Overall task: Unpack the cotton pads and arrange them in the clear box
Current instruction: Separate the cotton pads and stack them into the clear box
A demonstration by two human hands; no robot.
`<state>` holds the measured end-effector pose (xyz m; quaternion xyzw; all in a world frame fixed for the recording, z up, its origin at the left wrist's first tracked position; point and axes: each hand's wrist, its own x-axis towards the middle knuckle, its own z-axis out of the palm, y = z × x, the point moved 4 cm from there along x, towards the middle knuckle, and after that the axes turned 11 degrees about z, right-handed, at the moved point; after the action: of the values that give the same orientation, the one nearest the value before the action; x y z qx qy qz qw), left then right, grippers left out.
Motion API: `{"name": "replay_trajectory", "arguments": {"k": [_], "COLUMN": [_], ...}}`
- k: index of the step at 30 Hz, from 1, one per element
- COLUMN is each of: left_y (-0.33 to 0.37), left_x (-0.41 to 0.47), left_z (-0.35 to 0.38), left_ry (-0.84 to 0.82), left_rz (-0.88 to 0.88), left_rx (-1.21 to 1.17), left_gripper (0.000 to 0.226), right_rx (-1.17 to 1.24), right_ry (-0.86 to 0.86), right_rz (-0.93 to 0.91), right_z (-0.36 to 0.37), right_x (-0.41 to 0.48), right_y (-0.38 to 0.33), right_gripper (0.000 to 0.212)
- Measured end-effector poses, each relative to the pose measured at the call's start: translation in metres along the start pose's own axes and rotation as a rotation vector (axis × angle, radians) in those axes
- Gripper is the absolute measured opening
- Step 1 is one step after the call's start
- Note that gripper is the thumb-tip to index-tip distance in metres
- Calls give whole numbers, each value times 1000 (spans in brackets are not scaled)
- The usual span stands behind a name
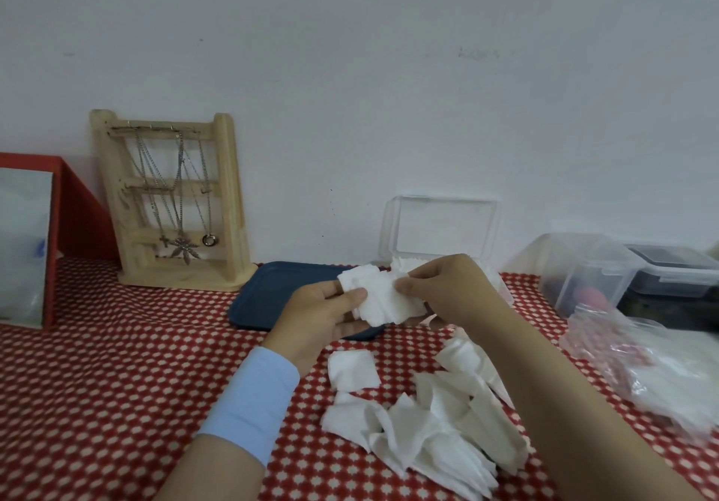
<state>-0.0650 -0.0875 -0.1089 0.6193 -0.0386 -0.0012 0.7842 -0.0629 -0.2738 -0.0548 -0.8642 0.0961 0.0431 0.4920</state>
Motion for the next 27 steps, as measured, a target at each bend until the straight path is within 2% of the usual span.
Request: {"name": "replay_trajectory", "arguments": {"k": [5, 10, 12, 18, 27], "left_y": [0, 2, 3, 3, 8], "left_x": [2, 0, -1, -2, -5], "left_z": [-5, 1, 5, 6, 8], "left_ry": [49, -22, -50, -63, -59], "left_rz": [5, 14, 16, 11, -19], "left_rx": [14, 22, 15, 28, -101], "left_gripper": [21, 23, 22, 18, 17], "right_rx": [22, 248, 222, 134, 91], "right_ry": [111, -100, -125, -30, -34], "right_rz": [-46, -62, -37, -18, 11], "right_z": [-22, -18, -8, 6, 12], "right_x": [2, -5, -8, -8, -4], "right_y": [-3, -8, -9, -7, -1], "right_gripper": [8, 15, 15, 14, 15]}}
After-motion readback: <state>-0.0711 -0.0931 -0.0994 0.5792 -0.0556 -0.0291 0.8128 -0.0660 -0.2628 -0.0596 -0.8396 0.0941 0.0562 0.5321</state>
